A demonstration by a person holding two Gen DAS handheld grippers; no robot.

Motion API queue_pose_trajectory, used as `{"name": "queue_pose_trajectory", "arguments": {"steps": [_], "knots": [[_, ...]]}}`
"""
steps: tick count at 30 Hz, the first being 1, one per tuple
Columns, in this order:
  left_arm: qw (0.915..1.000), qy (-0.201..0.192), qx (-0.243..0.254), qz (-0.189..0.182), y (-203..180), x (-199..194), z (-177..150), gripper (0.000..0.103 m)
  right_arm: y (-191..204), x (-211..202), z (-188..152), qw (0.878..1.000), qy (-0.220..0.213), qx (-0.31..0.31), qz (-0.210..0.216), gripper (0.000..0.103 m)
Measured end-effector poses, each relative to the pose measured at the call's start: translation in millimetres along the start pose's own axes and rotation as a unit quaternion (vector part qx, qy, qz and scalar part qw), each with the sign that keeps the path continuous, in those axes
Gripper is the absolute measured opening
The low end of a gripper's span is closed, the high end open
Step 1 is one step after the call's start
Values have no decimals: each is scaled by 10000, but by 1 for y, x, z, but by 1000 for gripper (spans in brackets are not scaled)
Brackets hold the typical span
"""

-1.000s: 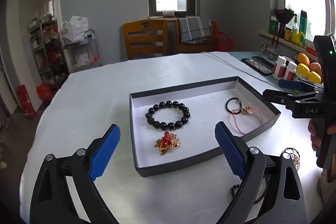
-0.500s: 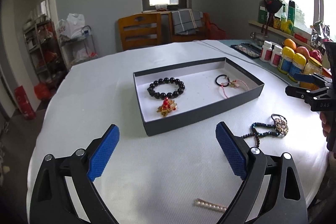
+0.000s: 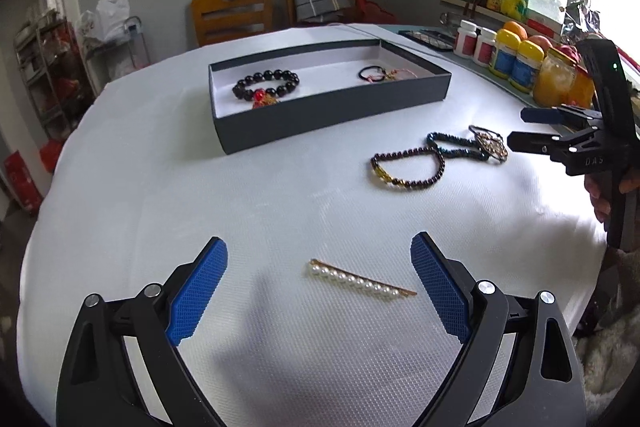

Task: Organize jewelry
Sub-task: 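Withdraw both tools from the tray toward the pearl hair pin, then close the left tool on the pearl hair pin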

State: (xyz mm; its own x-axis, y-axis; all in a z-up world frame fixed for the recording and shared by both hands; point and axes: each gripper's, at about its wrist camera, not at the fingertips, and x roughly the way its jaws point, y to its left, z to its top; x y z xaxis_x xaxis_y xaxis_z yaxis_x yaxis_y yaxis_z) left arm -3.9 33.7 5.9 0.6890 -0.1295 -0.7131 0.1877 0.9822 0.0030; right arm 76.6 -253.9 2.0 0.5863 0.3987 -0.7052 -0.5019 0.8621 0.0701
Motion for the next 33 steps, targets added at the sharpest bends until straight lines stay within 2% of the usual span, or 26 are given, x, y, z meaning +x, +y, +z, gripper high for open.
{"name": "queue_pose_trajectory", "arguments": {"steps": [4, 9, 12, 18, 19, 22, 26, 28, 31, 32, 33], "knots": [[9991, 88, 332, -243, -11, 4, -6, 95, 3, -3, -5, 10000, 11, -67, 3, 97], [9898, 261, 1318, -478, -25, 11, -5, 95, 4, -3, -6, 10000, 48, -86, 5, 97], [9892, 366, 1307, -559, -20, 18, -4, 95, 4, -1, -5, 9999, 64, -78, 52, 97], [9921, 485, 961, -645, -16, 24, -2, 90, 5, 3, -6, 9998, 185, 23, 84, 97], [9925, 508, 914, -641, -16, 25, -2, 84, 5, 5, -5, 9997, 219, 70, 106, 97], [9947, 526, 684, -560, -15, 26, -3, 77, 5, 7, -4, 9993, 305, 215, 5, 97], [9951, 467, 695, -530, -17, 24, -5, 67, 4, 11, -3, 9980, 456, 422, 132, 97], [9956, 427, 658, -512, -15, 23, -3, 42, 7, 12, -3, 9985, 435, 325, 47, 97], [9975, 417, 381, -418, -8, 25, 0, 25, 10, 14, -2, 9988, 406, 249, -62, 97], [9979, 418, 251, -429, -5, 26, 1, 24, 10, 14, 0, 9991, 345, 241, -60, 97], [9980, 415, 179, -432, -4, 26, 2, 23, 10, 14, 0, 9992, 318, 241, -70, 90]]}}
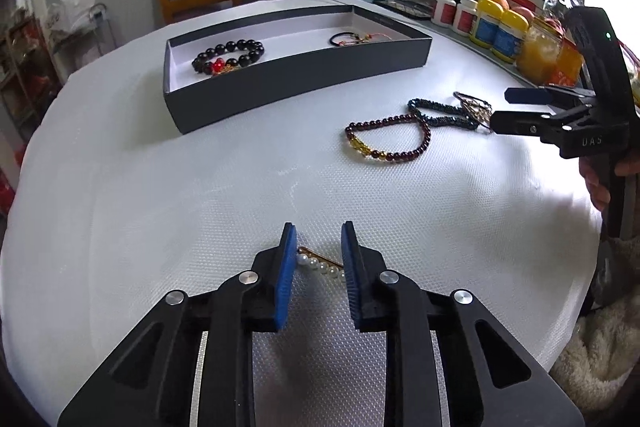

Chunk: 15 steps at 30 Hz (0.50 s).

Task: Organize jewelry
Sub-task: 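Close the left tool on the pearl hair pin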

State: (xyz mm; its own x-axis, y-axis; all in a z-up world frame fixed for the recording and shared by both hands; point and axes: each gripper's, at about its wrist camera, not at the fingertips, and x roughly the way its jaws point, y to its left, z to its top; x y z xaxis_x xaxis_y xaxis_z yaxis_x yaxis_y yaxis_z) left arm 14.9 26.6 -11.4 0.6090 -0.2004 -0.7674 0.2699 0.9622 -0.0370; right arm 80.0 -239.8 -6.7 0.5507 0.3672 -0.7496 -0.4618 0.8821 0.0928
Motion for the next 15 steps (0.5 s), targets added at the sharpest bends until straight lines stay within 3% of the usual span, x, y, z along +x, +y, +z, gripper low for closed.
{"name": "queue_pose_trajectory", "arguments": {"steps": [5, 11, 15], "knots": [[9998, 14, -83, 166, -2, 2, 3, 24, -6, 5, 7, 9998, -41, 137, -145, 69], [9995, 7, -326, 61, 4, -1, 1, 27, -14, 17, 14, 9992, 70, 322, -241, 63], [9995, 24, -288, 95, 1, -4, -1, 42, -16, 24, 17, 9990, 123, 340, -248, 59]]}}
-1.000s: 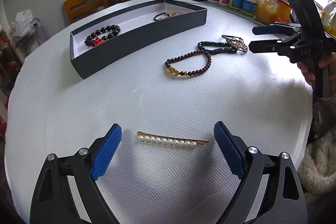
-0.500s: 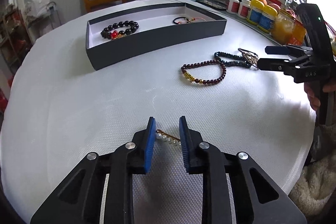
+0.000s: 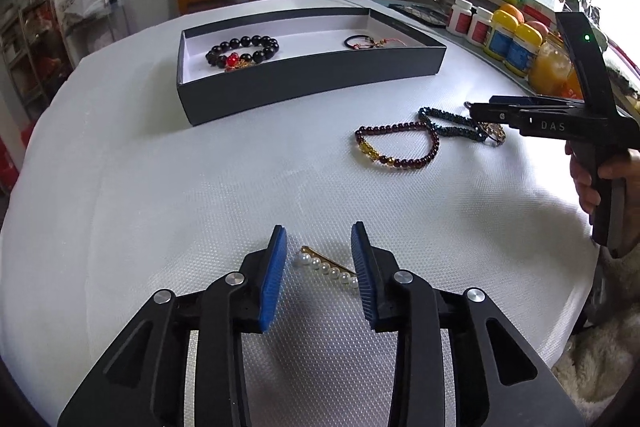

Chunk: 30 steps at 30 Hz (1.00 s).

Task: Organize jewelry
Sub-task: 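Close the left tool on the pearl hair pin, then lift the pearl hair pin with the left tool while the right tool lowers onto the silver bangle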

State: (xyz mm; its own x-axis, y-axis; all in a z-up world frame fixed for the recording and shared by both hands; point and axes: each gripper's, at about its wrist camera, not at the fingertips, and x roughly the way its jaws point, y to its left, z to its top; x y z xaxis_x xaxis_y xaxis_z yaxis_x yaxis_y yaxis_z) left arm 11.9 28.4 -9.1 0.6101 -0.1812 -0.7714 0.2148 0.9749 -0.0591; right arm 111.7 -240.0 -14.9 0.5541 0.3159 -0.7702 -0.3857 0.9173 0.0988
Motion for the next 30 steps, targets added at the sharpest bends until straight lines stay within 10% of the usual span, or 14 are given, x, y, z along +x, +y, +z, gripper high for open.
{"name": "queue_pose_trajectory", "arguments": {"steps": [12, 16, 30], "knots": [[9995, 125, 255, 142, -18, -4, -10, 55, 1, -2, -3, 9998, 24, -45, 176, 48], [9991, 76, 351, 220, -19, -1, -7, 42, 2, -5, -1, 9997, -26, -62, 220, 29], [9984, 30, 503, 241, -16, 14, 13, 11, -1, -11, 1, 9998, -68, -148, 135, 35]]}}
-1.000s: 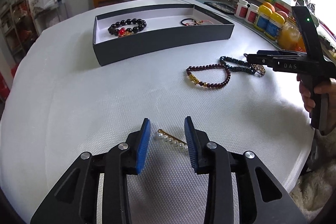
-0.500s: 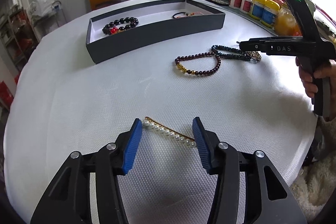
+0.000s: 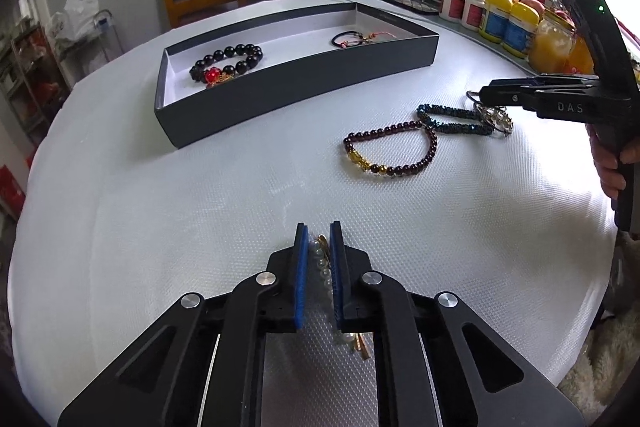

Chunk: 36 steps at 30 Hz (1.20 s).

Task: Organize jewelry
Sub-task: 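Lift the pearl hair pin with the left tool while the right tool lowers onto the silver bangle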

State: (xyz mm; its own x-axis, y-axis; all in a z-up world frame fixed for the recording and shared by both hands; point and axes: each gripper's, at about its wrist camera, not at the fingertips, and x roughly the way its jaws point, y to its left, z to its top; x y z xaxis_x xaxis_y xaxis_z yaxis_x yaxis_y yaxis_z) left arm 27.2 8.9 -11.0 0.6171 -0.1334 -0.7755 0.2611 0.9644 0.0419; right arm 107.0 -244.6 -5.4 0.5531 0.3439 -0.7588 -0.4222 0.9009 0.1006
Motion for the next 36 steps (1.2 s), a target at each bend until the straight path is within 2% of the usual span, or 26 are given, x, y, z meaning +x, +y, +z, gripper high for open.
{"name": "queue_pose_trajectory", "arguments": {"steps": [3, 6, 7, 12, 15, 17, 19, 24, 25, 26, 32, 34, 35, 36], "knots": [[10000, 58, -43, -30, -1, 3, 5, 13, -2, 3, 0, 9999, 15, 16, -114, 48], [9997, 7, -214, -122, 1, -3, 3, 42, -5, 3, -2, 9999, 15, 39, -105, 53], [9997, -20, -245, -76, 2, -6, 2, 47, -6, 3, -2, 9999, 17, 48, -117, 55], [9994, 117, -260, -220, -1, -13, -8, 48, -9, 2, -4, 9999, 21, 99, -67, 56], [9996, 142, -138, -195, -6, -10, -10, 45, -10, 3, -5, 9999, 36, 162, -1, 56], [9999, 107, -43, -53, -7, -7, -9, 31, -11, 4, -5, 9998, 34, 205, 26, 54], [9999, 87, 46, -48, -8, -7, -7, 14, -9, 3, -6, 9999, 29, 148, 80, 46], [9997, 21, 222, 45, -10, -6, -7, 8, -5, 3, -5, 9999, 1, 59, 135, 37], [9997, 14, 228, 41, -9, -6, -7, 8, -5, 3, -5, 9999, 4, 57, 135, 26], [9998, 12, 219, 31, -9, -6, -7, 8, -5, 4, -5, 9998, 48, 62, 162, 10], [9996, 20, 290, 39, -10, -5, -7, 8, -2, 3, -4, 9999, 32, -118, -15, 11], [9995, 16, 303, 40, -10, -5, -7, 8, -1, -5, -4, 9996, -136, -206, -123, 21], [9995, 11, 301, 40, -10, -5, -7, 8, -2, -9, -4, 9995, -189, -206, -128, 33], [9995, 10, 303, 40, -10, -5, -7, 8, -4, -11, -4, 9995, -213, -201, -141, 39]]}}
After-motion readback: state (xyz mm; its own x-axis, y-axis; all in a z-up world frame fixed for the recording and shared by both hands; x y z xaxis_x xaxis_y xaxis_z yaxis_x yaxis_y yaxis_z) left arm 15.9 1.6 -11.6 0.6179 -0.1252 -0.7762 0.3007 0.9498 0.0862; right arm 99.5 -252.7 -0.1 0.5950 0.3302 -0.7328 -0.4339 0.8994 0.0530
